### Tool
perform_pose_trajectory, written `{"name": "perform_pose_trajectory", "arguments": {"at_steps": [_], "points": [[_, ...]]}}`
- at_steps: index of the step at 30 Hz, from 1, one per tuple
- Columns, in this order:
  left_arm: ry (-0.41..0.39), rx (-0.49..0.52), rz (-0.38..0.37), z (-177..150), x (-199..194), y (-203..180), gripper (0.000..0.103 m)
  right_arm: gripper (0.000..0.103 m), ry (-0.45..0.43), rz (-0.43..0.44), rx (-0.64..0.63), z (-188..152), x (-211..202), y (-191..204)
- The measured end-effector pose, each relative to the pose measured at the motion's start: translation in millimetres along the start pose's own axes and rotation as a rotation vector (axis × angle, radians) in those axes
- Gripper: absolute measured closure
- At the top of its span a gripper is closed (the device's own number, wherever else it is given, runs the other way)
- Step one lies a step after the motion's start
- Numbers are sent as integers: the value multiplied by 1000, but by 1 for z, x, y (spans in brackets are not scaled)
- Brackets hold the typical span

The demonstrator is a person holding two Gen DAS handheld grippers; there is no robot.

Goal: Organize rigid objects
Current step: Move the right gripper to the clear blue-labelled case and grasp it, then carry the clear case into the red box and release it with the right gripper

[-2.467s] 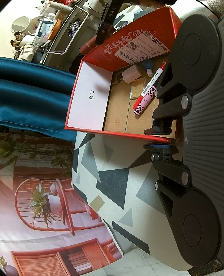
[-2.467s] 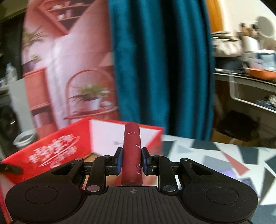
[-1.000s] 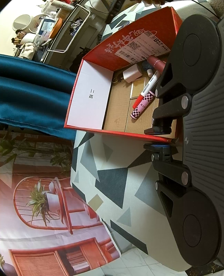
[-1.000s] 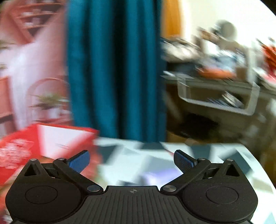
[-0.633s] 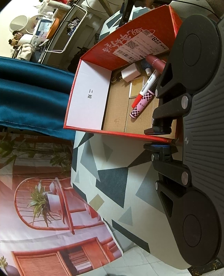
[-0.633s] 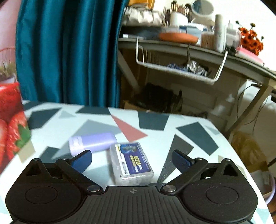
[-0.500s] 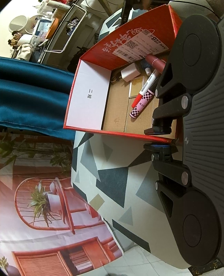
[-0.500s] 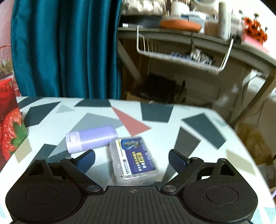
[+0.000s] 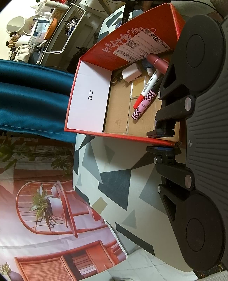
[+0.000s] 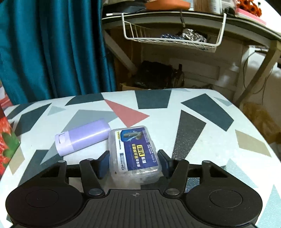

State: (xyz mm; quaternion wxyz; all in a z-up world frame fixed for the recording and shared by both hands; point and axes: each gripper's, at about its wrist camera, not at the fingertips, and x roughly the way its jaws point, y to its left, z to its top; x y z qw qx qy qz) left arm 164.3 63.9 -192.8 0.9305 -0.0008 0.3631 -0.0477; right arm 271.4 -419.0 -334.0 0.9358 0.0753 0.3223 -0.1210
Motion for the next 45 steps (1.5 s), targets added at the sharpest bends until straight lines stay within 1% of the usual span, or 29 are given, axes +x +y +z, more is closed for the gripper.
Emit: {"name": "perform_pose_trajectory", "arguments": {"at_steps": [4, 8, 10, 12, 14, 17, 23, 28, 36, 41, 45], "points": [[1, 0, -1, 0, 0, 0, 92, 50, -2, 17, -59, -2, -5, 10], [0, -1, -2, 0, 0, 0, 92, 50, -17, 43, -169, -9, -15, 29], [0, -2, -2, 1, 0, 0, 92, 50, -50, 59, -216, -13, -23, 38], [0, -2, -2, 1, 0, 0, 92, 50, -82, 51, -238, -17, -30, 43], [0, -2, -2, 1, 0, 0, 92, 50, -112, 53, -237, -19, -38, 45], [0, -3, -2, 1, 0, 0, 92, 50, -114, 70, -222, -23, -48, 48], [-1, -6, -5, 0, 0, 0, 92, 50, -139, 152, -188, -38, -75, 62], [-1, -7, -5, -1, 0, 0, 92, 50, -156, 222, -126, -46, -93, 70], [-1, -16, -9, -1, 1, 0, 92, 50, -166, 262, -116, -58, -114, 78], [3, -19, -9, 0, 2, 0, 92, 50, -163, 287, -112, -56, -121, 80], [2, -24, -13, 0, 1, 0, 92, 50, -186, 322, -122, -42, -128, 86]]}}
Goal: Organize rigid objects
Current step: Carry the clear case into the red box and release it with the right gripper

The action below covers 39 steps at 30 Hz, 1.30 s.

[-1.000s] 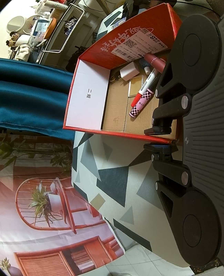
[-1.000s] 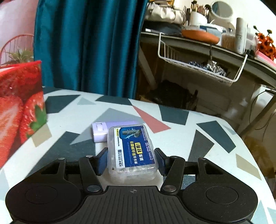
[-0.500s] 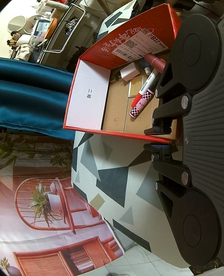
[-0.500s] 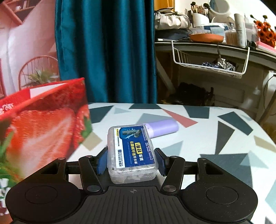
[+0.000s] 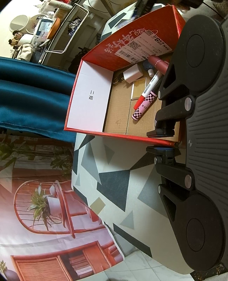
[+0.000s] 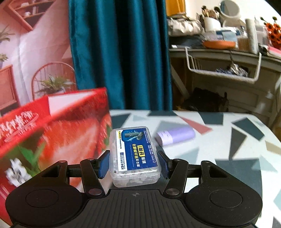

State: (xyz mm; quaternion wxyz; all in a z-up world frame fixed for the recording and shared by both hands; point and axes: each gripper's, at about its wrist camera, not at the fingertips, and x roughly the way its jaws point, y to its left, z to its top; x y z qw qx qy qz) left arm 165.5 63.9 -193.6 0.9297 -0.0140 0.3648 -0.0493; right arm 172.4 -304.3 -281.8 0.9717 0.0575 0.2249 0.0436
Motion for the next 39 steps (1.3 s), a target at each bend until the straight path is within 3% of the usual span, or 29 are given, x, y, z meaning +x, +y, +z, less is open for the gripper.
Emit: {"name": "perform_pose_trajectory", "arguments": {"at_steps": [5, 9, 14, 21, 28, 39], "points": [[0, -1, -1, 0, 0, 0, 92, 50, -84, 103, -65, 37, -9, 18], [2, 2, 1, 0, 0, 0, 92, 50, -98, 211, -162, 65, -5, 38], [6, 12, 6, 0, 0, -1, 92, 50, -18, 339, -278, 83, 17, 66], [6, 2, -6, 0, 0, 1, 92, 50, 93, 471, -437, 81, 30, 105], [6, -1, -9, 0, 0, 2, 92, 50, 159, 512, -460, 73, 31, 115], [6, -2, -8, 0, 0, 2, 92, 51, 166, 514, -488, 68, 32, 117]]}}
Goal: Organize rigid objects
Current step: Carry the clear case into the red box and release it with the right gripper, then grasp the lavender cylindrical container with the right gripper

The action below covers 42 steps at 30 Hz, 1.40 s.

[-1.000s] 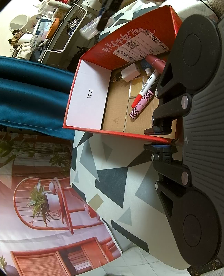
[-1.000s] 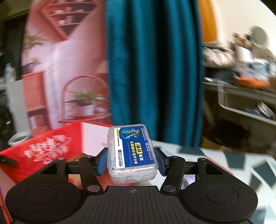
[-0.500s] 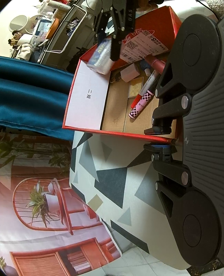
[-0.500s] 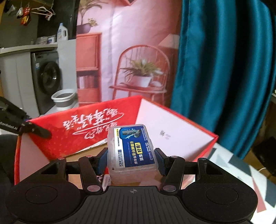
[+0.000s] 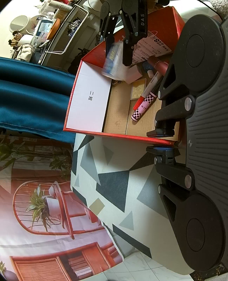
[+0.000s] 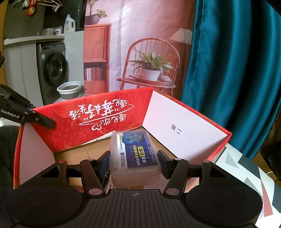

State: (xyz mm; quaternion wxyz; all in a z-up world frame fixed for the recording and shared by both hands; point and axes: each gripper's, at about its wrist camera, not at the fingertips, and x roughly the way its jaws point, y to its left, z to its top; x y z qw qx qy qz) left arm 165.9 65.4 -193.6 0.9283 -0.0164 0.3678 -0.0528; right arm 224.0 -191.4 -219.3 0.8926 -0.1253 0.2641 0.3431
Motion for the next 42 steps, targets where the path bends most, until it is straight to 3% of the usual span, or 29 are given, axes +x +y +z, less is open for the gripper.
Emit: {"name": "perform_pose_trajectory", "arguments": {"at_steps": [10, 12, 17, 21, 23, 32, 42], "points": [[0, 0, 1, 0, 0, 0, 91, 48, -12, -24, -7, -1, -2, 2], [0, 1, 1, 0, 0, 0, 91, 43, -28, -48, -9, -2, -5, 2], [0, 0, 1, 0, 0, 0, 91, 16, -83, -126, -1, -3, -18, -2], [-1, 0, 3, -1, 0, 0, 91, 9, -147, -142, 96, -4, -35, -20], [0, 1, 3, -1, 0, 0, 91, 0, -184, -167, 148, -6, -46, -33], [1, 0, 3, -1, 0, 1, 91, 0, -230, -361, 413, -46, -74, -103], [0, -6, -1, -1, 0, 2, 91, 0, -58, -551, 458, -102, -58, -138]]}}
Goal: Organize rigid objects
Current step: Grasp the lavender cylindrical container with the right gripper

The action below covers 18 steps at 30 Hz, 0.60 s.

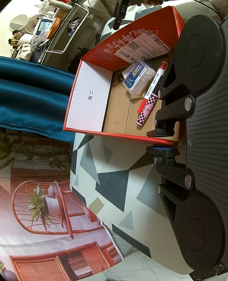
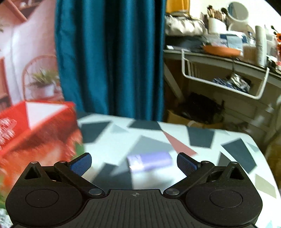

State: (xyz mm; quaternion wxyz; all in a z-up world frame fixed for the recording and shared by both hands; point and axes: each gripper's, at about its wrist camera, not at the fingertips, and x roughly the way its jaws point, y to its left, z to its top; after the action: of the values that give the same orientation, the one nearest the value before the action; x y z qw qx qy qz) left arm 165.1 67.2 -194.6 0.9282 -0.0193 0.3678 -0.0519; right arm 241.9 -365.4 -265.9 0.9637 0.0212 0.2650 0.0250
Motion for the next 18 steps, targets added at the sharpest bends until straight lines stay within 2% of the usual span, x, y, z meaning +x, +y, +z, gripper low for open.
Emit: {"name": "perform_pose_trajectory", "arguments": {"at_steps": [10, 14, 18], "points": [[0, -4, -1, 0, 0, -1, 91, 0, 54, -44, -89, -10, 35, 2], [-1, -1, 1, 1, 0, -1, 91, 0, 110, -14, -200, -9, 57, 7], [0, 4, 3, 1, 1, -1, 91, 0, 164, 38, -221, -4, 81, 0]]}}
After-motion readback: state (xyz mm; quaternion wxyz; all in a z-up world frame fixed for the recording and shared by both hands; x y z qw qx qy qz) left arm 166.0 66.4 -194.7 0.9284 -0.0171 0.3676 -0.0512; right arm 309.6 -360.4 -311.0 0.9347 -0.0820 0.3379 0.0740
